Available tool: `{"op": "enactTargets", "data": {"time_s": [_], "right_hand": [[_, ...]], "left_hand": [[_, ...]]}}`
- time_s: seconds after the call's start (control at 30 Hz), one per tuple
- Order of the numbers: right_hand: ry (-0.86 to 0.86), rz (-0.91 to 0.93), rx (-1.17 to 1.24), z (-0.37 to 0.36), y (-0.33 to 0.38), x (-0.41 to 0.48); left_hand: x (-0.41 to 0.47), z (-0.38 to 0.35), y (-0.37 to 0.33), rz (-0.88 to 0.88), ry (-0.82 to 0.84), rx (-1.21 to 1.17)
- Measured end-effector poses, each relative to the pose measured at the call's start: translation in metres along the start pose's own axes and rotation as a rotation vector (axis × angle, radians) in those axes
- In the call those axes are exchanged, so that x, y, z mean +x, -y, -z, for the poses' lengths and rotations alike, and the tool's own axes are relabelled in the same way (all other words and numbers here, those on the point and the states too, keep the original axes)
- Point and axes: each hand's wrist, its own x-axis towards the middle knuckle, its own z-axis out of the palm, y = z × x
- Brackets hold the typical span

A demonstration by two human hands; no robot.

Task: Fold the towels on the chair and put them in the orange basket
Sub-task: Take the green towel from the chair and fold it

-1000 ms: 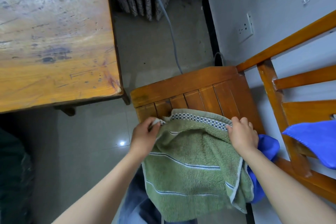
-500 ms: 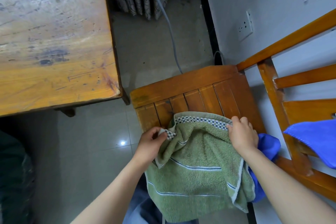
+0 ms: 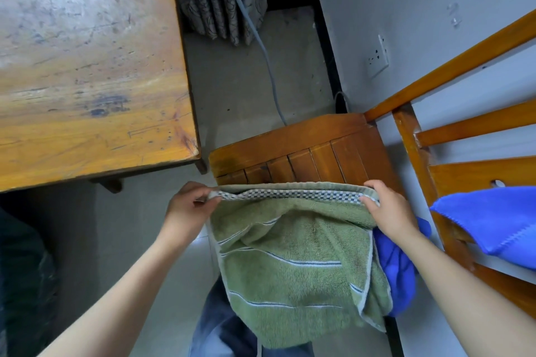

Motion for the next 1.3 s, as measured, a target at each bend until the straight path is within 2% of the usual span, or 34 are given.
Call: {"op": "enactTargets", "data": {"time_s": [0.17,0.33,0.47,0.57,0.7,0.77,0.9,1.0,1.07,1.17,1.3], "right_hand": [[-0.181,0.078,0.178,0.026,0.01,-0.035],[-0.24,0.084,0.334,0.059,0.012,-0.085],[-0.314,0.161,0.518,0.111,0.023,-0.139],[-0.381,0.258,0.486,0.152,0.04,-0.178],[-0.487,0.337,0.482,0.19,0.059,-0.192],[-0.559,0.37,0.502,0.213,0.069,-0.198],[-0.736,0.425,0.56,0.251,0.081,-0.207],[-0.797,0.403,0.627,0.265,0.086,-0.217],[-0.774,0.412,0.661,0.261,0.081,-0.222],[-0.65,0.361,0.813,0.23,0.058,-0.218],[-0.323,0.131,0.863,0.153,0.023,-0.21]], "left_hand": [[-0.03,0.023,-0.009,0.059,-0.101,-0.24],[-0.069,0.06,-0.02,0.073,-0.125,-0.494],[-0.104,0.109,-0.049,-0.062,-0.134,-0.554],[-0.13,0.154,-0.07,-0.199,-0.076,-0.664],[-0.146,0.187,-0.107,-0.383,-0.002,-0.441],[-0.151,0.2,-0.127,-0.468,-0.038,-0.396],[-0.156,0.215,-0.159,-0.606,-0.11,-0.482],[-0.164,0.216,-0.173,-0.651,-0.12,-0.548],[-0.168,0.212,-0.17,-0.615,-0.102,-0.595],[-0.171,0.191,-0.138,-0.391,0.0,-0.68],[-0.169,0.148,-0.065,-0.134,0.131,-0.44]]}}
